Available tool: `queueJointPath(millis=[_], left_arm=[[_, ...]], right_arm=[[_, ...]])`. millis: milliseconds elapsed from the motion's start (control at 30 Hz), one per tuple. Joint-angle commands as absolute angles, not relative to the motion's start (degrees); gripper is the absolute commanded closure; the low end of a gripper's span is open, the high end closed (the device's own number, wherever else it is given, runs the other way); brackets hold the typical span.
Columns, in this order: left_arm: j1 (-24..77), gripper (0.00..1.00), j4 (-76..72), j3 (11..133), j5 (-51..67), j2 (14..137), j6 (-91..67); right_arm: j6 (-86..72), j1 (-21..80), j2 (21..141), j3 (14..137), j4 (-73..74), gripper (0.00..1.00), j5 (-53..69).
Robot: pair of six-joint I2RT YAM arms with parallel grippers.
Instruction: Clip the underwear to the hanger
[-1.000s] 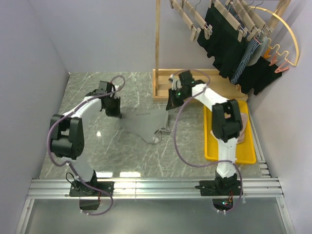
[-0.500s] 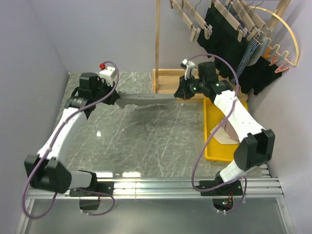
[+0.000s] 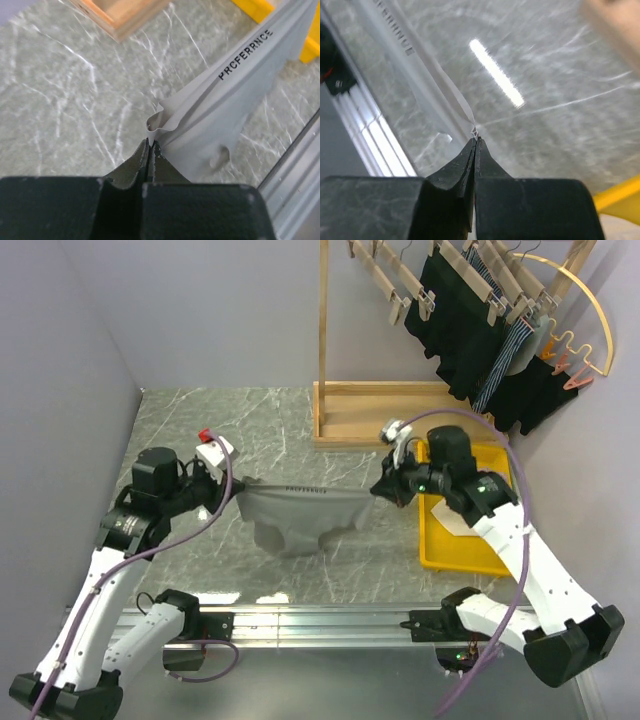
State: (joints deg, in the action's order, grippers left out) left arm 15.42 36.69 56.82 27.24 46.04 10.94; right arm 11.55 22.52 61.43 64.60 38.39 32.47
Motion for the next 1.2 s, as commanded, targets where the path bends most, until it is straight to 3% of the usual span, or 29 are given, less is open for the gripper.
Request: queueJointPath(millis=[0, 200, 533, 600, 633, 667, 700, 733, 767, 833, 1033, 1067, 1167], left_arm=[[16.69, 0.97, 35.97, 52.49, 26.12, 50.0, 10.82], [17.31, 1.0, 28.31, 51.67, 20.04, 70.28, 7.83], [15.91, 1.0, 16.79, 63.88, 11.16, 96.93, 4.04], [15.21, 0.93, 17.66, 65.73, 10.81, 100.62, 5.0], [14.94, 0.91, 18.8, 67.31, 10.9, 102.29, 5.27], [14.59, 0.81, 19.33, 67.67, 11.16, 102.48, 5.53], [13.63, 0.73, 19.77, 67.94, 11.77, 102.31, 5.89], [13.01, 0.65, 21.08, 68.03, 13.69, 101.7, 7.28], [12.05, 0.48, 21.7, 67.85, 15.02, 99.43, 8.43], [11.34, 0.34, 23.28, 66.72, 17.22, 96.0, 12.9], [12.04, 0.31, 31.98, 57.69, 32.94, 78.33, 33.43], [13.17, 0.33, 34.69, 55.92, 36.09, 74.4, 36.71], [14.41, 0.38, 38.57, 48.18, 39.8, 67.69, 52.08]], right_arm=[[9.15, 25.75, 66.15, 58.03, 32.55, 1.0, 27.8], [5.19, 25.93, 84.61, 63.78, 26.02, 1.0, 17.86], [1.14, 22.94, 110.37, 78.39, 20.65, 1.0, 11.6], [0.97, 22.41, 112.23, 82.24, 22.49, 0.87, 12.3], [0.88, 21.89, 112.93, 83.14, 23.81, 0.74, 12.65], [0.88, 21.62, 112.94, 83.67, 24.34, 0.5, 13.96], [0.88, 21.45, 112.59, 84.45, 24.78, 0.41, 14.15], [1.14, 21.27, 111.46, 84.72, 26.18, 0.36, 14.67], [2.36, 20.75, 110.66, 84.81, 27.15, 0.34, 16.07], [4.3, 20.13, 106.99, 83.85, 29.87, 0.34, 18.88], [21.33, 20.56, 94.95, 73.32, 39.0, 0.41, 36.7], [26.32, 21.52, 93.7, 70.43, 39.98, 0.46, 37.7], [35.4, 25.74, 88.35, 61.05, 37.99, 0.48, 36.48]])
